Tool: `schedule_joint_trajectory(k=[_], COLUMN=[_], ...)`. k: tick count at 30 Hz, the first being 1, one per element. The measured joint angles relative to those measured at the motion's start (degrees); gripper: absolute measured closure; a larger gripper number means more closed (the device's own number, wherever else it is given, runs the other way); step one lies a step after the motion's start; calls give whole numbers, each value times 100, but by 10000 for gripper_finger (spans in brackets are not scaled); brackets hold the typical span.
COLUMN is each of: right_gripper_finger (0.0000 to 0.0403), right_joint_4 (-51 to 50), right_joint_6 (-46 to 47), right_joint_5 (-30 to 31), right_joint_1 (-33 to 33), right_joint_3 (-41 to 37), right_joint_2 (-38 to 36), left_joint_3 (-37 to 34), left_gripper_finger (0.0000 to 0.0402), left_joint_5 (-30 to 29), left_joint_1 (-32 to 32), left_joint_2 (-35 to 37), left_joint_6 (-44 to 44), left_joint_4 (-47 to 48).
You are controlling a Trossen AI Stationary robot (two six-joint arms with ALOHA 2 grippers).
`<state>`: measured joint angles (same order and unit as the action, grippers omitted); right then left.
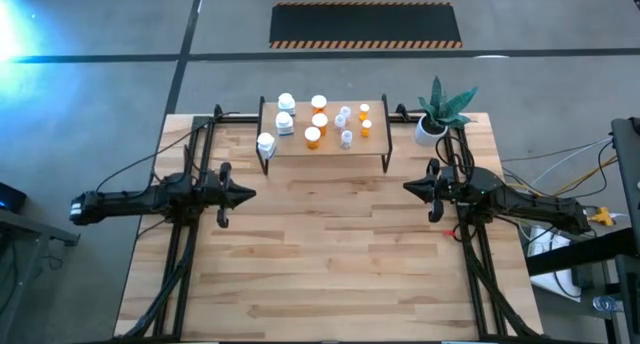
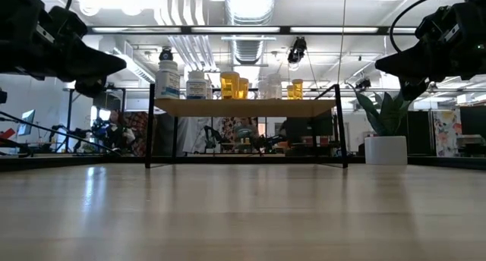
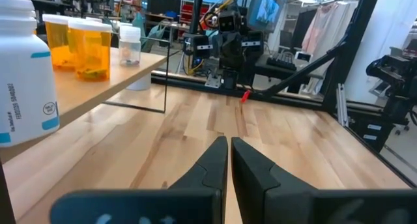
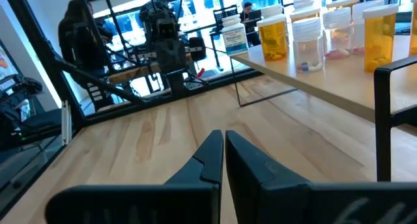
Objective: Pick and place medicine bottles onto shelf by color
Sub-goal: Return to Home position
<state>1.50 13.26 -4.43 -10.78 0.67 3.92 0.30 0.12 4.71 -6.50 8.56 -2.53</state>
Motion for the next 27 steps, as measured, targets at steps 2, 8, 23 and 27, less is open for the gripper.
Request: schedule_joint_trajectory(k=[2,8,23,27], right_gripper_finger=[394,394,394,394], right_joint_4=[0,0,1,0], right_joint_6=[0,0,0,0], right_joint_5=[0,0,0,2], right_joint_1=[0,1,0,2], right_joint_3=[0,0,-1,-2], right_joint_2=[0,0,0,0], left_joint_3=[0,0,0,0], left_gripper_finger=[398,398,398,398], left_joint_5=[0,0,4,5], left_joint_1=[0,0,2,4], left_joint_2=[-32,-117,-289,-283], left_joint_6=[0,0,-1,-2], left_joint_4=[5,2,2,1])
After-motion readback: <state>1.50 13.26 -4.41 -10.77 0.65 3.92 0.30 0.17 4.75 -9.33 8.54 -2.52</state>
